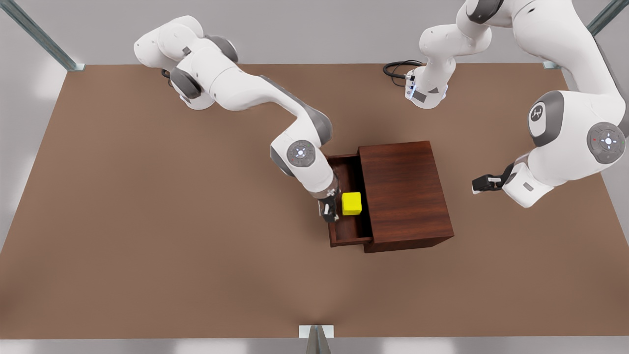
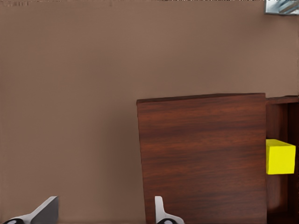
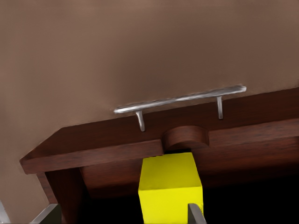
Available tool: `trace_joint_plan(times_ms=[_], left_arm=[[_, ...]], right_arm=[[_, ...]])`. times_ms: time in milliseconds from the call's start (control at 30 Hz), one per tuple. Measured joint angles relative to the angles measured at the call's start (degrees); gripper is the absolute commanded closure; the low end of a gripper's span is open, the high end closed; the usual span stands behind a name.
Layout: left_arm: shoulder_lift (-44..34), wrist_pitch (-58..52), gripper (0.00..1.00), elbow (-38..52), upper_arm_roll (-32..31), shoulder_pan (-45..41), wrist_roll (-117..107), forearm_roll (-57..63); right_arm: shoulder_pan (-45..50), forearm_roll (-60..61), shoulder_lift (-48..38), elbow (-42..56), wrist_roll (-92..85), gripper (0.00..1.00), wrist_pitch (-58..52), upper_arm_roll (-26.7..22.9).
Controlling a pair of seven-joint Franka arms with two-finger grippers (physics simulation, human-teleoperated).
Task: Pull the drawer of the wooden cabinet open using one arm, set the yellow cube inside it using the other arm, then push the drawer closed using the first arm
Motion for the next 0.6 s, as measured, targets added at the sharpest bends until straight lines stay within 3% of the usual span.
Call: trace_joint_plan(times_ms=[33,67,200,267,433,600], left_arm=[[-0.44,-0.33,0.0,0.12,-0.87,-0.87,-0.87,-0.05],[-0.76,-0.82,1.0,0.14,-2.44,-2.34,-2.22,-0.21],[0.1,-1.8,1.0,2.49,-8.96,-11.83,-14.72,0.3],[2.01,-0.98,1.0,4.04,-9.58,-16.99,-23.82,1.22],[9.03,3.27,1.0,8.2,-9.48,-32.34,-50.41,4.72],[17.41,10.15,1.0,12.92,-9.08,-40.62,-74.68,9.14]], right_arm=[[-4.03,0.05,-2.13,0.01,-0.08,0.0,-1.93,1.08],[-9.78,0.06,-4.05,-0.02,-0.56,0.0,-4.36,3.63],[-33.82,-1.95,-10.35,-2.5,-8.84,0.0,-15.29,8.01],[-41.05,-4.6,-17.45,-12.54,-18.77,0.0,-17.71,5.66],[-39.16,-6.08,-36.57,-43.75,-47.2,0.0,-17.42,-4.7],[-39.6,-5.73,-37.96,-40.85,-68.9,0.0,-18.39,-7.09]])
